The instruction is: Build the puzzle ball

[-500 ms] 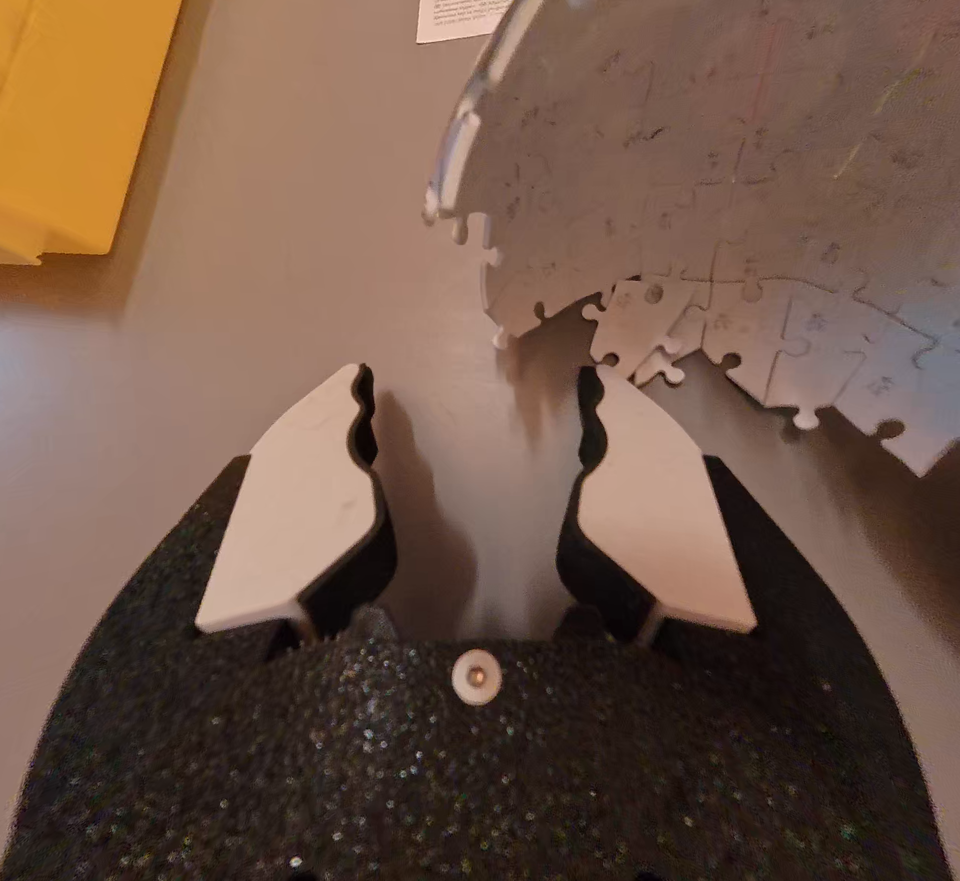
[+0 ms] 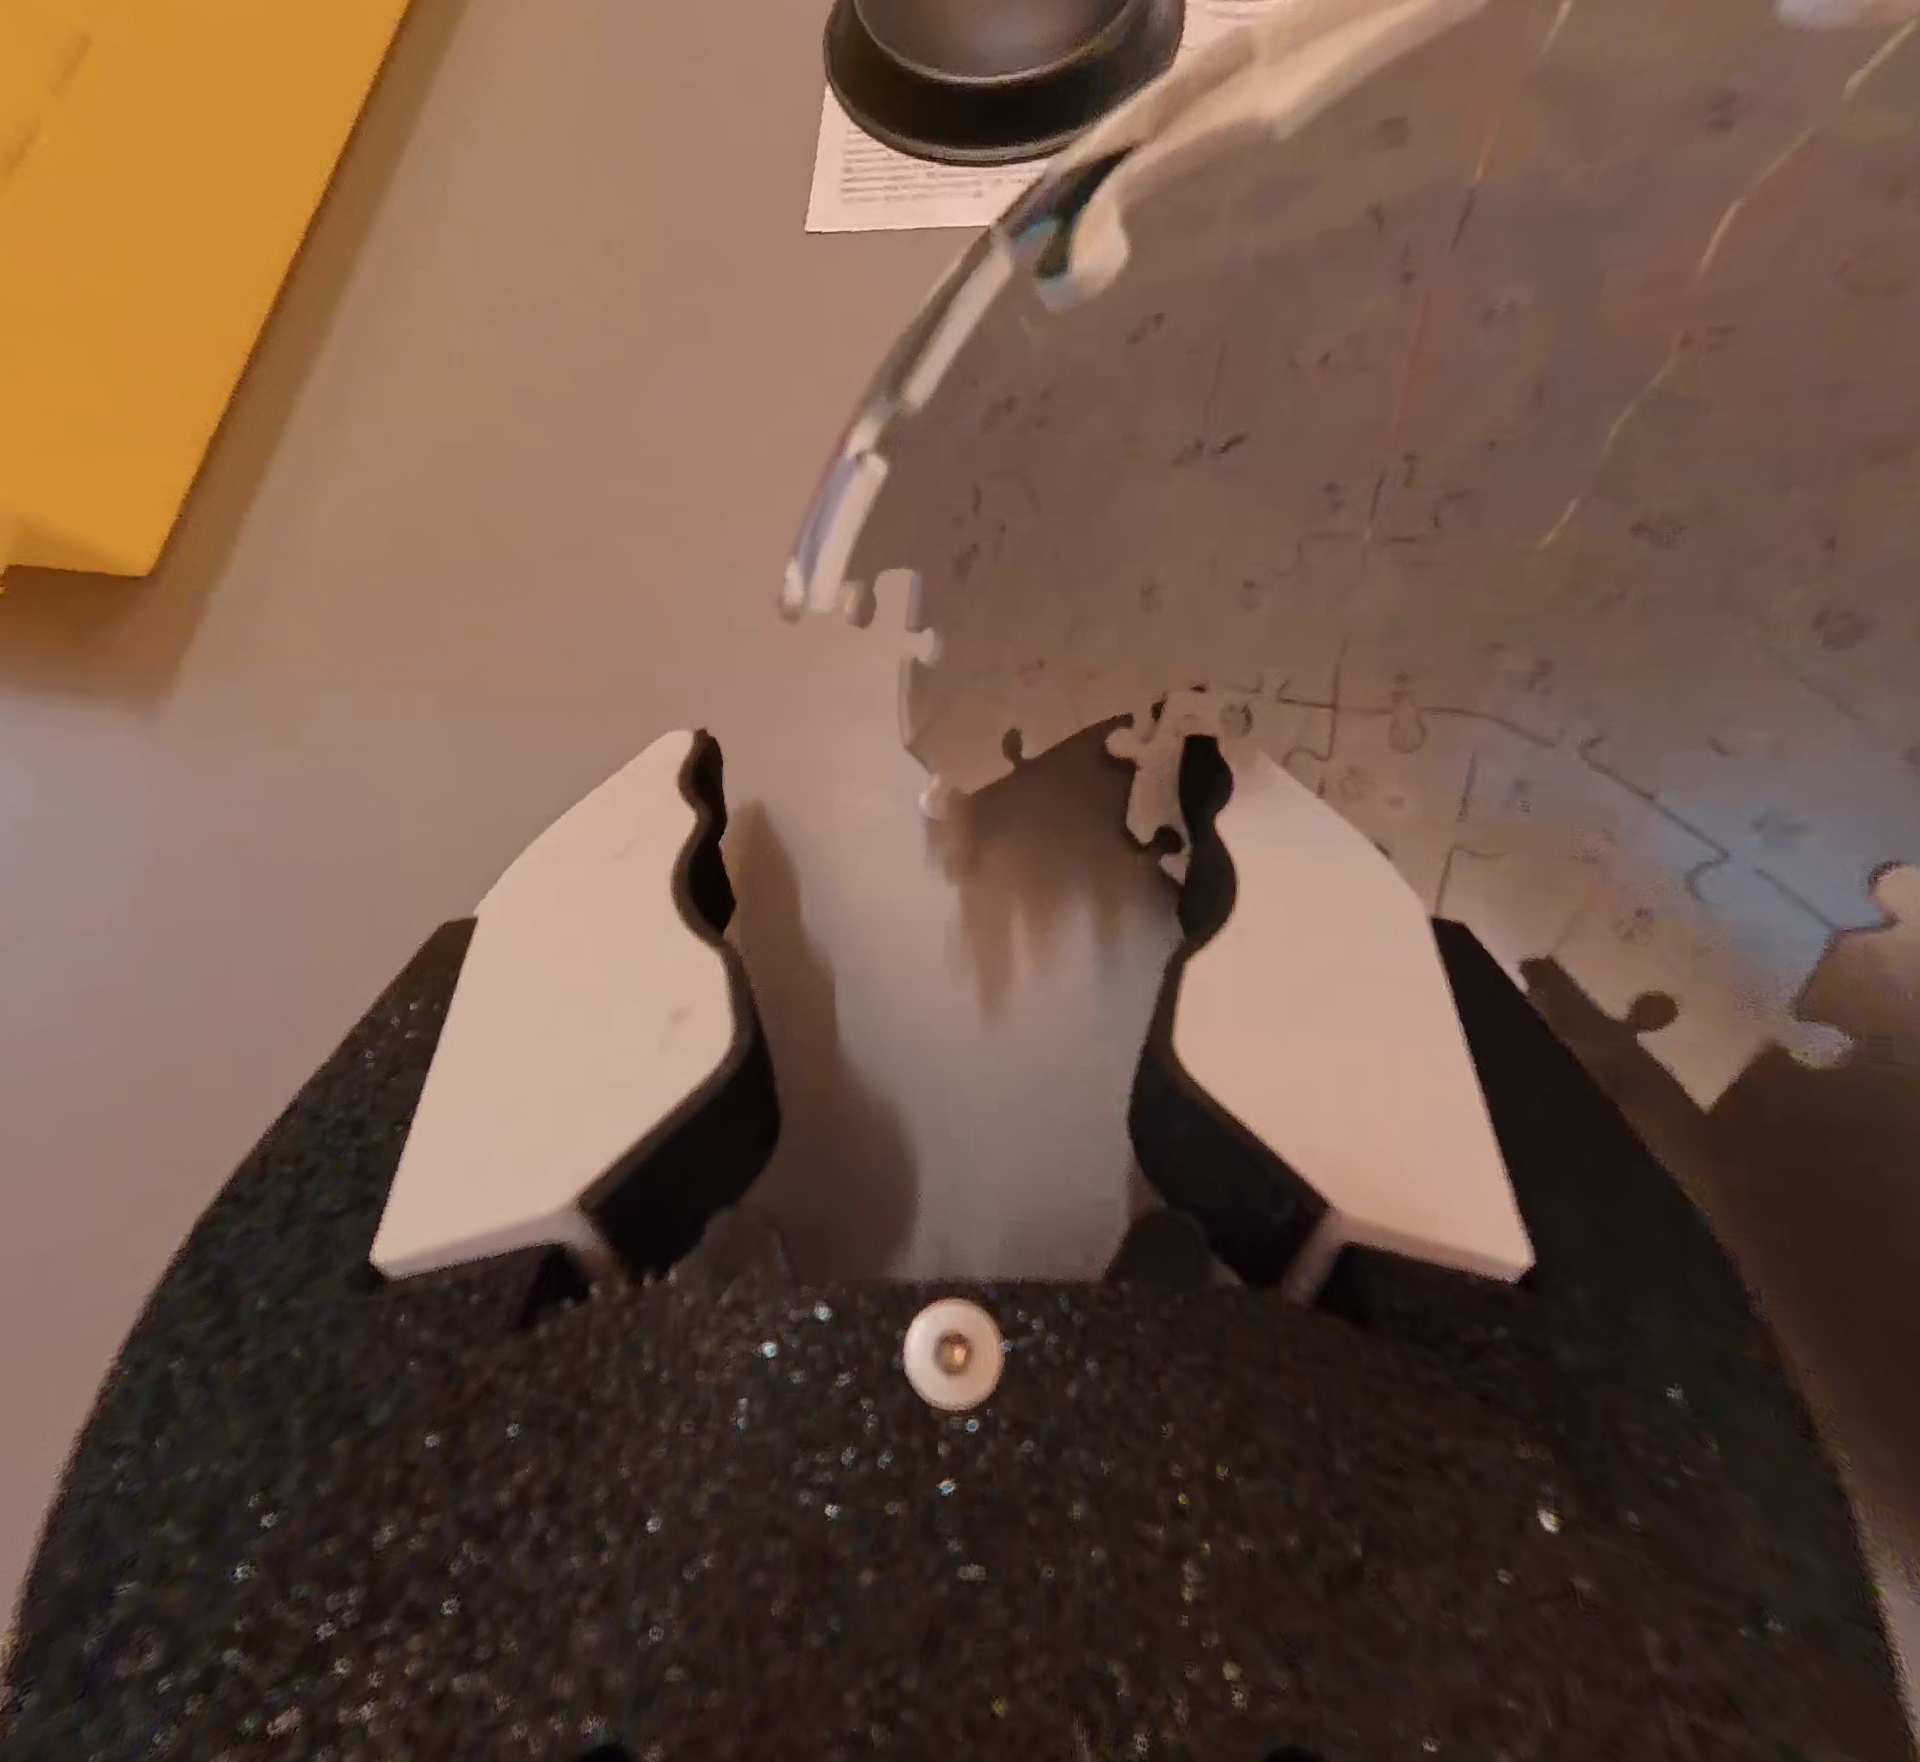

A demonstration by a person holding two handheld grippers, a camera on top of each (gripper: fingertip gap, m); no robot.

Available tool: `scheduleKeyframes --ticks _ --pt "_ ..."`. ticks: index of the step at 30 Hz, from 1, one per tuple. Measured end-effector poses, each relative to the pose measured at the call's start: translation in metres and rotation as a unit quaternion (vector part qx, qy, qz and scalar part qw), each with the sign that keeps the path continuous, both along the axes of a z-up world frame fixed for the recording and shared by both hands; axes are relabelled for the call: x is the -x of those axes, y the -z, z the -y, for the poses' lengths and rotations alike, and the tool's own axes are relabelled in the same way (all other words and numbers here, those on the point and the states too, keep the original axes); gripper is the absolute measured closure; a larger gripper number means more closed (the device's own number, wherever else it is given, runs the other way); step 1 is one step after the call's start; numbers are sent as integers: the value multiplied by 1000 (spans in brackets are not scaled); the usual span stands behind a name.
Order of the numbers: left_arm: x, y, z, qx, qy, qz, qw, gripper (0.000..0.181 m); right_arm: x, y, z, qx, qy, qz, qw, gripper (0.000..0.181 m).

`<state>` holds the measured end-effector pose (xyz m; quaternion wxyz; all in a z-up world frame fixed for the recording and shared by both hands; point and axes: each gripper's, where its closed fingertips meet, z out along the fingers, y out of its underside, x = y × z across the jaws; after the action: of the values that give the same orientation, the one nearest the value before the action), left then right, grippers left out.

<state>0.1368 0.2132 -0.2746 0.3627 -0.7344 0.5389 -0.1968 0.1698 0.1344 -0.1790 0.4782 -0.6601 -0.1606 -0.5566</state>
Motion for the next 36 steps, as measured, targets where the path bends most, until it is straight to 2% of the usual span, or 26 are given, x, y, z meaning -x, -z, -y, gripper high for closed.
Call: scheduleKeyframes --ticks 6,12,17,24,28,36 --pt "-7 5 -3 11 -6 -13 1000 93 0 0 0 0 0 0 1000 170" --pt "2 4 -8 12 -30 -12 999 95 0 0 0 0 1 0 1000 170" --pt "11 5 -10 0 -49 -20 999 111 0 0 0 0 0 1 1000 170" --pt "9 -2 -2 25 -40 14 999 107 0 0 0 -1 -1 1 1000 170" --pt "19 6 -8 26 -34 -24 999 103 0 0 0 0 -1 1 1000 170" --pt "17 8 -7 28 -30 -21 999 105 4 -1 -1 0 -7 9 1000 170"
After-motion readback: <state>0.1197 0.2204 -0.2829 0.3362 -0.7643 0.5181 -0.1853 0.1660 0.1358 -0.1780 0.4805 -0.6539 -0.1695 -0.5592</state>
